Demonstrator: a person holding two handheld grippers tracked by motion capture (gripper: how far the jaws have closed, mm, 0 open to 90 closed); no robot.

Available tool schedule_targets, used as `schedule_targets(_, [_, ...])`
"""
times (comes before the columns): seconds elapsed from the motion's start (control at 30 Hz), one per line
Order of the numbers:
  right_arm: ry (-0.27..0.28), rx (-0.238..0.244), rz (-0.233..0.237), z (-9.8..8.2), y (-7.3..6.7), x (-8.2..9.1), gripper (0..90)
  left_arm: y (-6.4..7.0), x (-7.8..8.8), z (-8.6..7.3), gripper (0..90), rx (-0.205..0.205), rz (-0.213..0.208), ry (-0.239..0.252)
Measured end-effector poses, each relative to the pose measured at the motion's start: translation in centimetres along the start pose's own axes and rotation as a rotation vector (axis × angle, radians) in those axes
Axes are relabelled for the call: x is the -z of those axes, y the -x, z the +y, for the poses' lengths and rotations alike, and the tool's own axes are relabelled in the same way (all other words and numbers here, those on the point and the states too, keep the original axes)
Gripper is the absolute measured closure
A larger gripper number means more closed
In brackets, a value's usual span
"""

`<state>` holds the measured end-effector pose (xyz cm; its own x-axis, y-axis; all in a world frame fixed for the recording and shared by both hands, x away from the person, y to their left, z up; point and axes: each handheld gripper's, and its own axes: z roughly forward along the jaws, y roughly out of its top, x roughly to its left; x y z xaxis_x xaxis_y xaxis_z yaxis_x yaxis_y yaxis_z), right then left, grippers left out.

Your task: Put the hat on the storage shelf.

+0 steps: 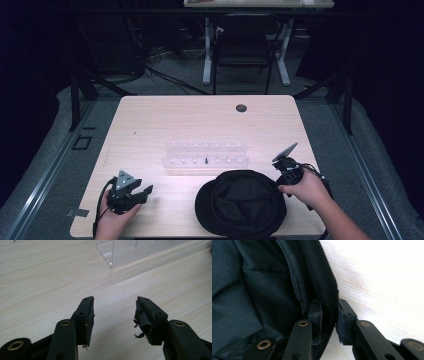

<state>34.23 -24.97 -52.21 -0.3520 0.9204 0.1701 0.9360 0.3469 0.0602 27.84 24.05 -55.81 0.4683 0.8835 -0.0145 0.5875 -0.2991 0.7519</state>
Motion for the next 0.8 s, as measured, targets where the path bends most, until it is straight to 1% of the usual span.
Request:
schedule_targets(0.07, [-0.001,0.003,-0.010,0.0,-0.1,0.0,75.7,0.0,0.0,0.0,49.1,0.000,0.000,0.001])
schedule_targets(0.13, [-0.013,0.007,-0.021,0.2,-0.2,0.1,76.3,0.0,0.0,0.0,49.0,0.001,0.002,0.000])
schedule_targets(0.17, [-0.005,-0.002,-0.020,0.2,-0.3,0.1,77.3,0.0,0.0,0.0,49.0,0.002,0.001,0.002])
schedule_targets(0.2, [-0.009,0.002,-0.020,0.2,-0.4,0.1,80.3,-0.1,0.0,0.0,49.1,0.003,0.001,0.002])
schedule_targets(0.23, [-0.012,0.005,-0.011,0.2,-0.5,0.1,84.1,-0.1,0.0,0.0,49.0,0.003,0.001,0.002])
schedule_targets(0.27, [-0.011,0.003,-0.003,0.3,-0.5,0.1,86.0,-0.1,0.0,0.0,49.1,0.004,0.000,0.001])
schedule_targets(0.37, [-0.020,0.012,-0.008,0.3,-0.7,0.2,86.9,-0.1,0.0,0.0,49.1,0.011,-0.002,0.003])
schedule_targets(0.4, [-0.008,-0.004,-0.004,0.3,-0.8,0.2,87.0,-0.1,0.0,0.0,49.1,0.009,-0.002,0.001])
schedule_targets(0.47, [-0.022,0.008,-0.003,0.3,-0.8,0.4,87.4,-0.1,0.0,0.0,49.1,0.013,-0.003,0.004])
schedule_targets(0.5, [-0.035,0.023,-0.012,0.4,-0.8,0.5,87.6,-0.1,0.0,0.0,49.1,0.014,-0.003,0.004])
schedule_targets(0.53, [0.000,0.002,-0.004,0.2,-1.0,0.4,87.7,-0.1,0.0,0.0,49.0,0.015,-0.003,0.003])
schedule_targets(0.57, [0.002,0.006,-0.007,0.2,-1.1,0.4,87.8,-0.1,0.0,0.0,49.1,0.015,-0.003,0.003])
schedule_targets(0.6, [-0.019,0.021,-0.016,0.3,-1.1,0.7,87.9,-0.1,0.0,0.0,49.1,0.015,-0.003,0.003])
schedule_targets(0.63, [-0.029,0.033,-0.022,0.4,-1.1,0.9,88.0,-0.1,0.0,0.0,49.1,0.014,-0.004,0.003])
schedule_targets(0.67, [-0.006,0.018,-0.014,0.3,-1.2,0.9,88.0,-0.1,0.0,0.0,49.1,0.014,-0.004,0.002])
schedule_targets(0.7, [-0.011,0.015,-0.008,0.3,-1.2,1.1,88.1,-0.1,0.0,0.0,49.1,0.011,-0.004,0.001])
schedule_targets(0.73, [-0.042,0.031,-0.011,0.4,-1.1,1.5,88.2,-0.1,0.0,0.0,49.0,0.012,-0.004,0.001])
schedule_targets(0.77, [-0.056,0.040,-0.004,0.5,-1.0,1.8,88.2,-0.1,0.0,0.0,49.1,0.012,-0.004,0.002])
schedule_targets(0.8, [-0.025,0.005,0.011,0.4,-1.0,1.8,88.2,-0.1,0.0,0.0,49.0,0.011,-0.003,0.002])
